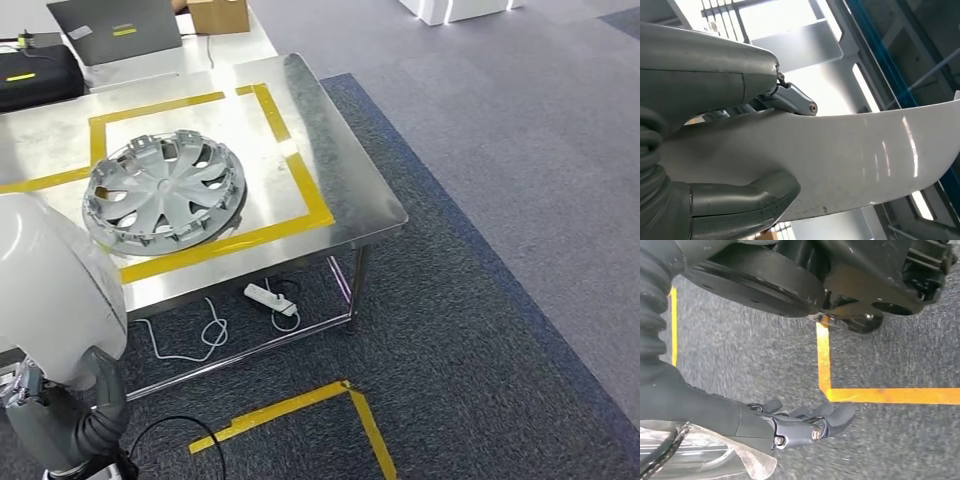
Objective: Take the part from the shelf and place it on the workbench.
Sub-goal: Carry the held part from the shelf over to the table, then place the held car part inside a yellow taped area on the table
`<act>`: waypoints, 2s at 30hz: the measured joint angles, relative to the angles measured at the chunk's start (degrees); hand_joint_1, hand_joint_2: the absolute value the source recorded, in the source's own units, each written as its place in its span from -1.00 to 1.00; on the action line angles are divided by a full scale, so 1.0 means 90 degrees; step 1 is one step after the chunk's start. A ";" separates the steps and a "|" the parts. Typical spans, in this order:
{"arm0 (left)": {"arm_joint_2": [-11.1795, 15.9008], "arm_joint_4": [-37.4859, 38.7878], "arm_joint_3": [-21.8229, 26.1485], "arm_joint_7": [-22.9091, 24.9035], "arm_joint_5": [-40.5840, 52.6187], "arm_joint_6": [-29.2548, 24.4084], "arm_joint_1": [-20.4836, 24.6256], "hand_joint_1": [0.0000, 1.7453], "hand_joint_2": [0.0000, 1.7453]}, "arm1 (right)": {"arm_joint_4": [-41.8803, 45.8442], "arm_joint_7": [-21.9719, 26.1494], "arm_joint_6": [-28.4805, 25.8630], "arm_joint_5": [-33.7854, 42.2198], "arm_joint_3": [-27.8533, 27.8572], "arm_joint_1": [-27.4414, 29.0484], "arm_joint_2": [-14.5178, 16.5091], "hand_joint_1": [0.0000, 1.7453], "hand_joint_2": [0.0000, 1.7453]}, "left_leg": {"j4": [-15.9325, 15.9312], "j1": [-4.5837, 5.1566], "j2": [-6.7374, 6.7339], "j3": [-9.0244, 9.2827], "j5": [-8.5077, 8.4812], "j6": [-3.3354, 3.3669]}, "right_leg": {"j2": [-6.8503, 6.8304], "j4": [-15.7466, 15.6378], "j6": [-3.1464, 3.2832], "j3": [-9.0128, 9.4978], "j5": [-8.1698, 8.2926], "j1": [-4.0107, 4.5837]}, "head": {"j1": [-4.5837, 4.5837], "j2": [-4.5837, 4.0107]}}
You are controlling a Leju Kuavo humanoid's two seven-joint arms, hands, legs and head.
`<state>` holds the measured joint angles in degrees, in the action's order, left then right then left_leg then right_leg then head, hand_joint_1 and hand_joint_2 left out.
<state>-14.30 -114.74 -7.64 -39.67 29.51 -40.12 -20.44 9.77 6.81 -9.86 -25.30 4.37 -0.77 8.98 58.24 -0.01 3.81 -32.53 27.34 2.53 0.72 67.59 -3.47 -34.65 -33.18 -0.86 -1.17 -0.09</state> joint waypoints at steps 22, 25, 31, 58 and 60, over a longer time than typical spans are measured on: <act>-0.0216 -0.0189 0.0226 0.0000 0.0301 0.0001 -0.0044 1.00 1.00 | -0.0003 -0.0044 -0.0055 -0.0048 0.0007 0.0037 0.0044 -1.00 1.00 | 0.0162 0.0110 -0.0738 -0.0235 -0.0049 -0.0041 | -0.0791 -0.1113 0.0176 0.0906 -0.0125 0.0079 | -0.0038 0.0001; -0.0251 -0.0213 0.0257 0.0000 0.0309 -0.0001 -0.0035 1.00 1.00 | 0.0001 -0.0029 -0.0046 -0.0040 0.0006 0.0027 0.0046 -1.00 1.00 | 0.0068 0.0047 -0.0503 -0.0181 -0.0074 0.0010 | -0.0225 -0.0392 0.0112 0.0568 -0.0517 0.0049 | 0.0005 0.0000; -0.0259 -0.0212 0.0286 0.0000 0.0308 0.0001 -0.0036 1.00 1.00 | 0.0004 -0.0012 -0.0046 -0.0019 0.0008 -0.0026 0.0046 -1.00 1.00 | 0.0083 0.0013 -0.0024 -0.0088 0.0010 -0.0015 | -0.0030 -0.0153 0.0034 0.0097 -0.0040 -0.0013 | 0.0013 0.0000; -0.0310 -0.0246 0.0370 0.0000 0.0315 0.0004 -0.0039 1.00 1.00 | 0.0019 0.0057 0.0007 0.0101 0.0128 0.0004 0.0055 -1.00 1.00 | -0.0031 0.0015 -0.0389 -0.0026 0.0024 0.0008 | -0.0093 0.0413 0.0058 -0.0125 -0.0627 0.0001 | 0.0010 0.0000; -0.0310 -0.0246 0.0372 0.0000 0.0318 0.0004 -0.0040 1.00 1.00 | 0.0024 0.0063 0.0007 0.0101 0.0137 -0.0024 0.0053 -1.00 1.00 | -0.0025 0.0017 -0.0371 0.0069 0.0106 0.0005 | -0.0094 0.0336 0.0037 -0.0229 -0.0304 -0.0003 | 0.0012 0.0000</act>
<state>-17.09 -116.96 -4.30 -39.67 32.36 -40.09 -20.80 9.99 7.37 -9.79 -24.39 5.60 -0.98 9.46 58.01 0.14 0.47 -31.91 28.29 2.57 -0.13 70.61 -3.14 -36.72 -35.91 -0.89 -1.07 -0.09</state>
